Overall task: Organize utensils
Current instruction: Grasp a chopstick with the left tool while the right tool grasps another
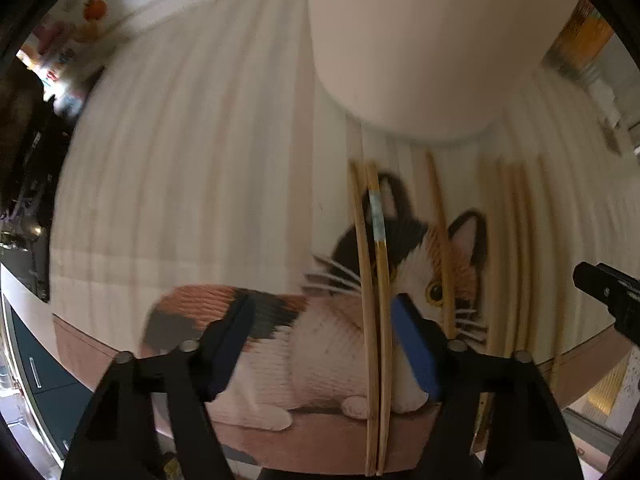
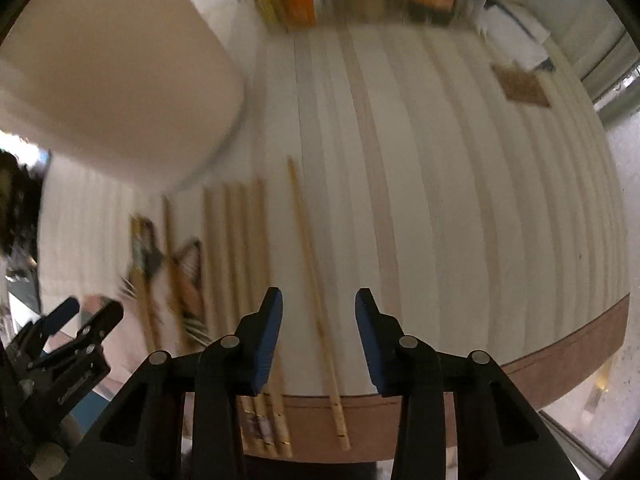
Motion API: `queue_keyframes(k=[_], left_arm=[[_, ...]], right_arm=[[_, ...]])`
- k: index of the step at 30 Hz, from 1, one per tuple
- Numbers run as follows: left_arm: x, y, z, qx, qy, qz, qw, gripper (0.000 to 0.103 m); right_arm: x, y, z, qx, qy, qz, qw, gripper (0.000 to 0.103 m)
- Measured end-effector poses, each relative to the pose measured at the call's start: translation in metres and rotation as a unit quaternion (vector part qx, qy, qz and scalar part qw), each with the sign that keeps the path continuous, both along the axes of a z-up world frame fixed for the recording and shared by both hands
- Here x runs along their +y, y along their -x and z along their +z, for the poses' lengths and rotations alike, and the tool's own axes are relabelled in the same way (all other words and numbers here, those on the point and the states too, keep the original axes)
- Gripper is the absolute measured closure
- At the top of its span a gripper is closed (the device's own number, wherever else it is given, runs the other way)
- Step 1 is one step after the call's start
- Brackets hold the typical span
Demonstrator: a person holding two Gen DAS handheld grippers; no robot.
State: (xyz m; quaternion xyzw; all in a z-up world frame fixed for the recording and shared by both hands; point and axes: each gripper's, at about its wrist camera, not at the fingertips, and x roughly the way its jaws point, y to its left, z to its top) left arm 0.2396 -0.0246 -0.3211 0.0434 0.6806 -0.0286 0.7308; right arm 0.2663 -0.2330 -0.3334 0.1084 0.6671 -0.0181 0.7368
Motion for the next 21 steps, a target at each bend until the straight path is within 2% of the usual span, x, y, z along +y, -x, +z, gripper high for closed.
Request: queue_keyframes(k=[3,5,11,16,18,19,20,21], left_arm=[[0.002,-0.002,-0.004,-0.002,0.030,0.016,0.9994,0.057],[0.005,-0.004,-0.004,0.005,0.059,0.026,0.9979,0.078],[0.031,-0.004,-0.011,0.029,0.115,0.072,0.9903,0.081],[0.031,-0.004,-0.011,0.022,0.090,0.049,0.9945,0.081],[0.015,-0.002,-0.011,0.016,0.052,0.018,0.9983,0.082],[0.008,-0.001,-0.011,0.014,0.036,0.005,0.9992,0.084],[0.005,0.000,-0.011,0.012,0.031,-0.005,0.9994,0.097],[0.004,0.001,-0.011,0.014,0.024,-0.010,0.9996,0.098]], right_arm=[[0.005,0.004,-0.015,0.015,0.014,0.012,1.000,0.063],[0.006,0.006,-0.022,0.023,0.013,0.011,1.000,0.063],[0.004,0.008,-0.025,0.028,0.005,0.008,1.000,0.067],[-0.006,0.002,-0.030,0.027,0.011,0.012,1.000,0.070],[-0.003,0.002,-0.031,0.026,0.023,0.019,0.999,0.070],[0.004,0.001,-0.032,0.026,0.029,0.023,0.999,0.071],[0.007,0.000,-0.032,0.026,0.039,0.028,0.999,0.074],[0.011,0.000,-0.031,0.026,0.053,0.033,0.998,0.083]])
